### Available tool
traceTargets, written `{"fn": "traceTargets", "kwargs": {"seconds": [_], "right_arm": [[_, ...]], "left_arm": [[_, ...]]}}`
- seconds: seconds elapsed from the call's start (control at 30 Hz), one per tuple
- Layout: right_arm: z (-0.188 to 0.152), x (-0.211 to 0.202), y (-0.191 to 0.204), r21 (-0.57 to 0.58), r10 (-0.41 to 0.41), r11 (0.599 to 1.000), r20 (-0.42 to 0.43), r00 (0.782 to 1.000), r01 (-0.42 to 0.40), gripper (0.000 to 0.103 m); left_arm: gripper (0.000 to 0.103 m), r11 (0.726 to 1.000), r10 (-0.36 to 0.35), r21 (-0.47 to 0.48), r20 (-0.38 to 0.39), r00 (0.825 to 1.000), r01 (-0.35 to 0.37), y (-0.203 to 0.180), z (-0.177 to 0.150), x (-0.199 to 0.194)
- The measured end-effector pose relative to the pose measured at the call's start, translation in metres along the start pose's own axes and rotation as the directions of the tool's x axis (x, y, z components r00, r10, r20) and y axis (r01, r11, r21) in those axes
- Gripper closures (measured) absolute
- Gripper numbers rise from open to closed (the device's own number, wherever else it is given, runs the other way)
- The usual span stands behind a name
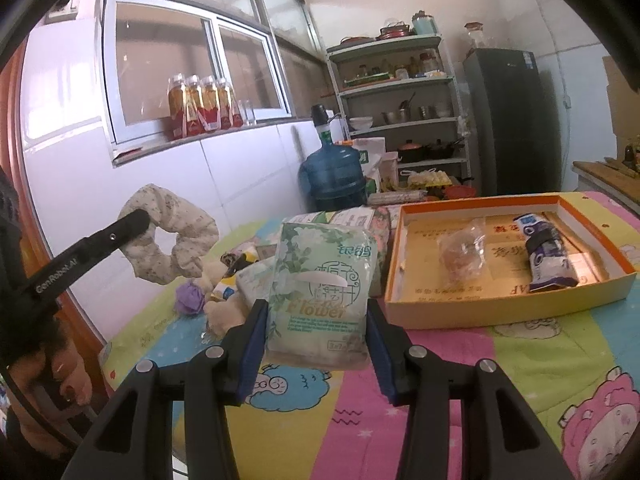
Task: Organize soft objects
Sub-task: 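Carry the scrunchie with the left tool while the right tool carries the tissue packet to the box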
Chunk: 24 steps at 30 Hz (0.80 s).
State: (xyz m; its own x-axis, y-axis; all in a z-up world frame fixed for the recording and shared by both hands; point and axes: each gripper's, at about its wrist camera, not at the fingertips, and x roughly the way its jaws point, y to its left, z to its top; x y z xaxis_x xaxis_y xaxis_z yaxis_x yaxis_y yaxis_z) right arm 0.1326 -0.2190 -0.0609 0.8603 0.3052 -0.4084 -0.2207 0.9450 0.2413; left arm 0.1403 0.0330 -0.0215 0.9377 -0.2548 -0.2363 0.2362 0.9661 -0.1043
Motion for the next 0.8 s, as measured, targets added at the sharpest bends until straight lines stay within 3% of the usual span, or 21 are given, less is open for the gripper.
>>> {"fn": "traceTargets", "kwargs": {"seconds": [0.4,0.8], "right_arm": [[0.010,-0.028,-0.039,0.028,-0.069,0.997,0.056,0.996,0.068,0.055],[0.047,-0.046,-0.098,0.051,-0.214,0.977,0.128,0.968,0.209,0.055]], "left_arm": [[0.094,0.994,-0.106,0.033,0.005,0.994,0.106,-0.060,0.015,0.005],[0.094,0.971,-0.224,0.075,-0.046,0.974,0.227,-0.119,0.035,0.060]]}}
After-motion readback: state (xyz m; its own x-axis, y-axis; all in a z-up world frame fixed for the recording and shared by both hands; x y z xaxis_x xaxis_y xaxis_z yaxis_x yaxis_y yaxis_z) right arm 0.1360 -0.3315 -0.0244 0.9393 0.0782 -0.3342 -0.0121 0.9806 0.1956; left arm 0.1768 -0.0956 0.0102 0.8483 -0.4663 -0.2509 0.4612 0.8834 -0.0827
